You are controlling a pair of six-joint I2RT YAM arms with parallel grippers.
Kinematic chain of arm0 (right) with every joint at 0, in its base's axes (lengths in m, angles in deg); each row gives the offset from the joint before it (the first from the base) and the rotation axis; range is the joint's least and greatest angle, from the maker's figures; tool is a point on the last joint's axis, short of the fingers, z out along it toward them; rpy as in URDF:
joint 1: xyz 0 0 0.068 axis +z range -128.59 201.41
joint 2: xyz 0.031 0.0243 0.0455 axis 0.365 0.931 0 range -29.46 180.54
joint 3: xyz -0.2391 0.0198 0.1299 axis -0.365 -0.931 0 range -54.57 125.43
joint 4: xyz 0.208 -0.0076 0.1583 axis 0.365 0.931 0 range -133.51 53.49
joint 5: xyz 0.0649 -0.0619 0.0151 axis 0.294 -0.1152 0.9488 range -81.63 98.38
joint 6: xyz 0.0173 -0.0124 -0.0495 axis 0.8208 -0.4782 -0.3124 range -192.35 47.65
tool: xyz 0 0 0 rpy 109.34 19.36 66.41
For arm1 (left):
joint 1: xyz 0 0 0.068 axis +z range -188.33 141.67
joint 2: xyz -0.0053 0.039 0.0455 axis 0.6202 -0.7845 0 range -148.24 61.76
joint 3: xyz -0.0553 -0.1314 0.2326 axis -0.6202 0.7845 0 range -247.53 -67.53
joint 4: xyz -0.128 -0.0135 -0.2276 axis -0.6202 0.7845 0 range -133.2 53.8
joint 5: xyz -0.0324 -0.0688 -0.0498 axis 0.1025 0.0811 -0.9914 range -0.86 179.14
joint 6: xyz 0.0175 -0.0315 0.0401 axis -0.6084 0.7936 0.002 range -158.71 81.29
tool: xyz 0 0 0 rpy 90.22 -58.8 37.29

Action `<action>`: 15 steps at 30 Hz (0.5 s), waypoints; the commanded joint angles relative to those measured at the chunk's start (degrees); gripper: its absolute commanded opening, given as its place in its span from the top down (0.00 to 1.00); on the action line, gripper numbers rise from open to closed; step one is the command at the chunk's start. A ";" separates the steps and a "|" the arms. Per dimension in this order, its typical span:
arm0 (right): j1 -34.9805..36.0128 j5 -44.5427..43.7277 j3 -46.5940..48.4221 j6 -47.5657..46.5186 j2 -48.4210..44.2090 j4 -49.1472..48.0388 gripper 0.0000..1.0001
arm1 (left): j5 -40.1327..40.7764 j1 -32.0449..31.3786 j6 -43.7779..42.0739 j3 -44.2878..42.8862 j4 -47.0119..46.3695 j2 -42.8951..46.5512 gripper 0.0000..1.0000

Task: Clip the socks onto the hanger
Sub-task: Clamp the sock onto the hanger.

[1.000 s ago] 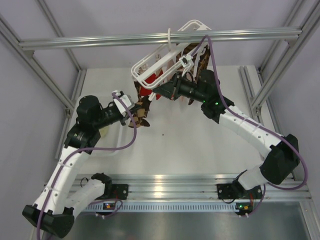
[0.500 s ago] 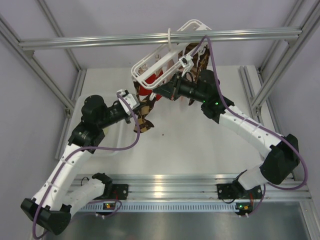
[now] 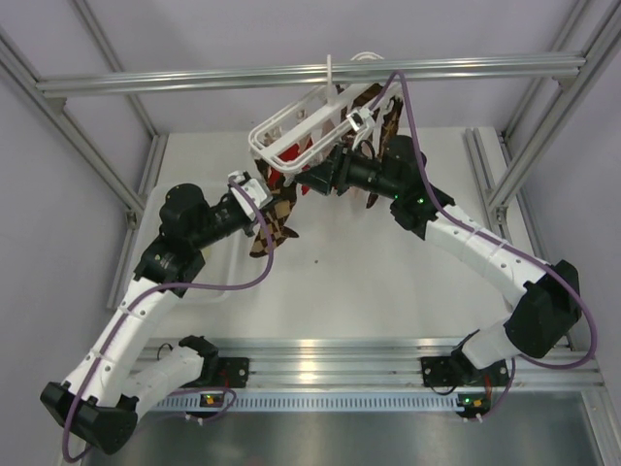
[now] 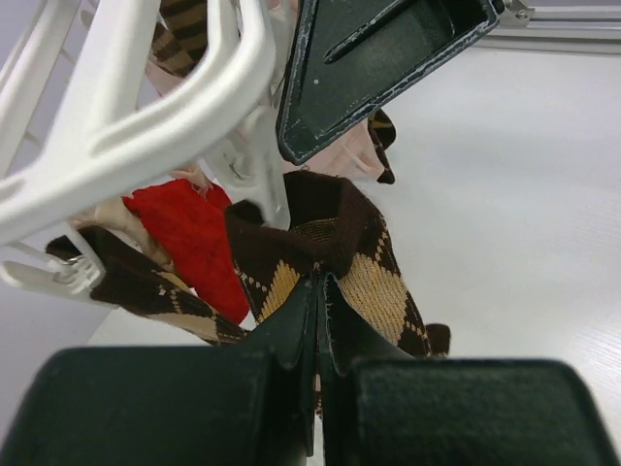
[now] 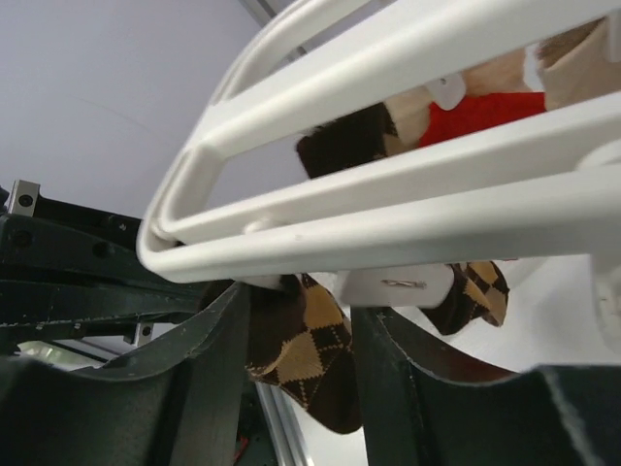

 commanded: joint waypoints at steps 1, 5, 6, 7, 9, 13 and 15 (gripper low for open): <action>-0.14 0.04 1.68 -1.53 -2.29 -1.27 0.55 | 1.02 -0.23 0.10 0.10 -2.31 0.72 1.00; -0.14 0.57 1.24 -3.99 -3.43 -0.57 0.44 | 7.07 -0.23 4.66 0.10 -0.73 0.28 1.00; -0.14 0.57 0.63 -4.52 -3.87 -0.48 0.40 | 8.05 -0.23 5.37 0.27 -0.46 0.37 1.00; -0.23 0.57 0.19 -5.13 -4.83 -0.31 0.38 | 8.93 -0.23 6.07 0.45 -0.54 0.72 1.00; -0.14 0.22 -1.21 -6.72 -5.98 0.13 0.32 | 10.43 -0.14 7.39 1.24 -0.54 1.34 1.00; -0.31 -0.57 -3.76 -10.66 -9.22 1.62 0.16 | 15.16 -0.14 11.34 1.68 -0.37 2.39 1.00; -0.23 -1.62 -5.34 -11.99 -11.07 2.33 0.11 | 19.02 0.03 13.63 1.77 0.16 2.57 1.00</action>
